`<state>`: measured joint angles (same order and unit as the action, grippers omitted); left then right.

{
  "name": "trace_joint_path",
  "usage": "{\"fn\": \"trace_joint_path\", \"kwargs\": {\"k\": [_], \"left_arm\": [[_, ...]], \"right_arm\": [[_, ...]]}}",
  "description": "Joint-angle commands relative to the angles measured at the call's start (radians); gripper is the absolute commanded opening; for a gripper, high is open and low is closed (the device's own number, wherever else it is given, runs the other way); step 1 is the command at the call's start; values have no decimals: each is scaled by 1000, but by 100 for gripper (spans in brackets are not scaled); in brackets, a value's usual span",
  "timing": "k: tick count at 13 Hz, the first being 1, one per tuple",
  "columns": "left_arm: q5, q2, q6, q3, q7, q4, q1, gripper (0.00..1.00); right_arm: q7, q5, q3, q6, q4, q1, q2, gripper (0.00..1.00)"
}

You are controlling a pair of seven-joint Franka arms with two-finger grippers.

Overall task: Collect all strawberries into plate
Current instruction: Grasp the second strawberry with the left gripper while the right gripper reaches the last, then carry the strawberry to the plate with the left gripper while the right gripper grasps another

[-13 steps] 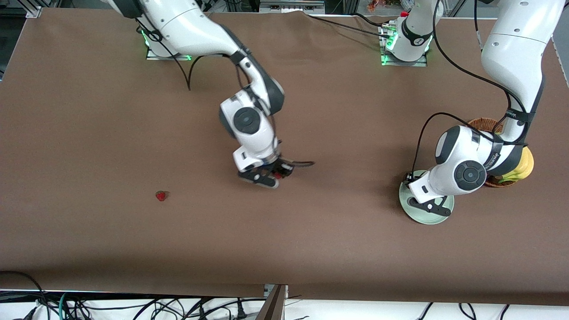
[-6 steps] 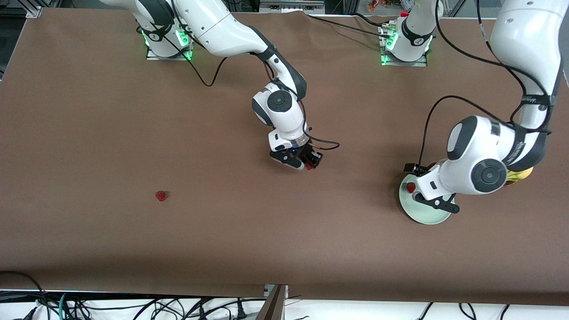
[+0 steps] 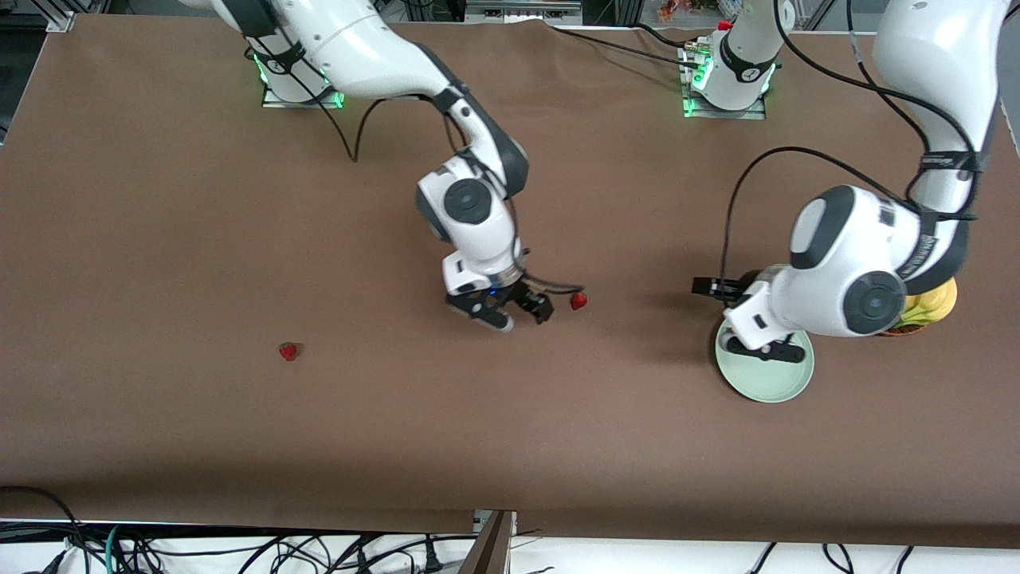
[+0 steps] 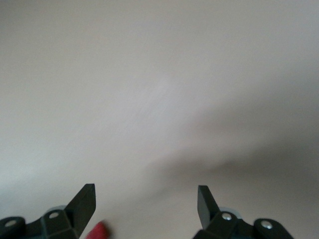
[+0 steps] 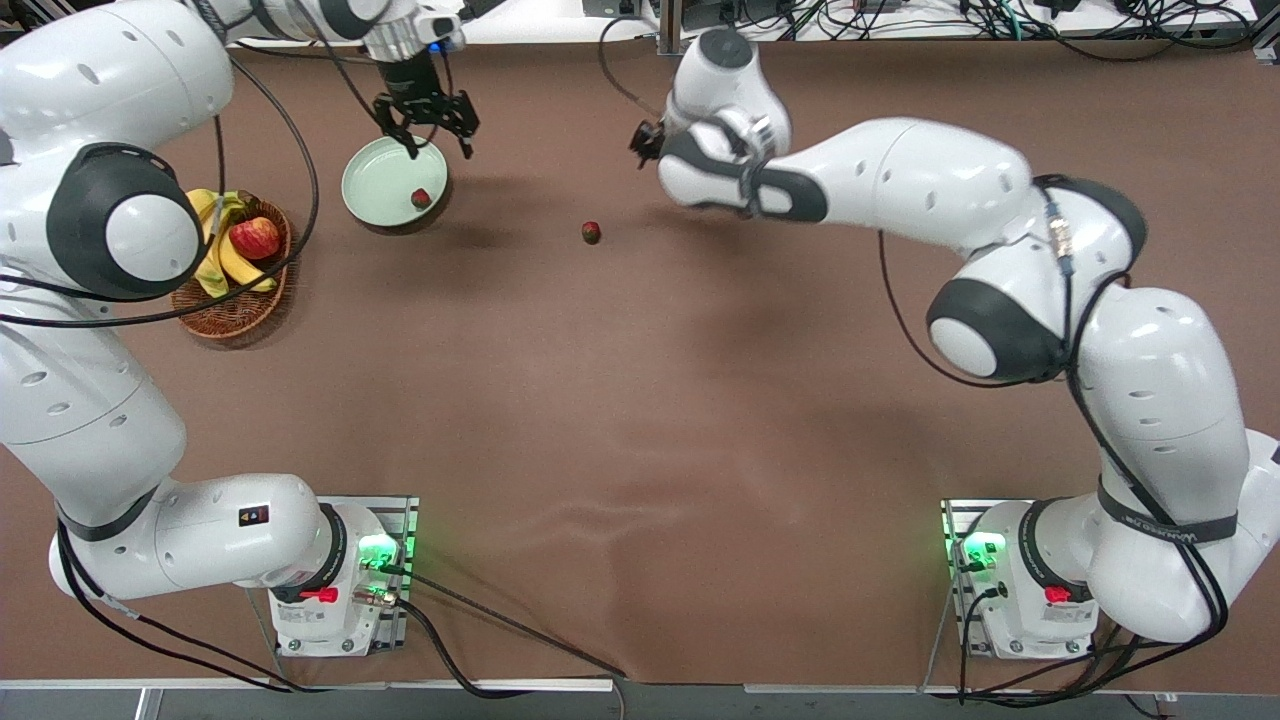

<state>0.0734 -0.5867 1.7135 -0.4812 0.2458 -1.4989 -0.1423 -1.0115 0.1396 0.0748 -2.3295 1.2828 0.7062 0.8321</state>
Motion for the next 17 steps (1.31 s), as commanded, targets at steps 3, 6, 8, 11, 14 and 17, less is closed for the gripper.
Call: {"fn": "trace_joint_path", "kwargs": {"k": [3,6,8,11,14,17], "left_arm": [[-12,-85,271,4,246,-95,154,100],[0,-134,544,9,445,-178,257,100],[2,-162,604,15,522,-179,308,100],[37,-170,638,81,530,-179,381,87],[58,-174,647,102,530,-175,397,70],[95,-188,698,111,530,-176,394,65]], "right_arm": [[529,5,-7,246,36,-212,-105,91],[839,3,49,302,65,-303,-114,91],[1000,5,79,245,113,-359,-105,91],[1103,0,80,148,199,-401,-102,91],[1160,-11,82,136,230,-435,-93,91],[1246,-11,80,67,282,-464,-87,89]]}}
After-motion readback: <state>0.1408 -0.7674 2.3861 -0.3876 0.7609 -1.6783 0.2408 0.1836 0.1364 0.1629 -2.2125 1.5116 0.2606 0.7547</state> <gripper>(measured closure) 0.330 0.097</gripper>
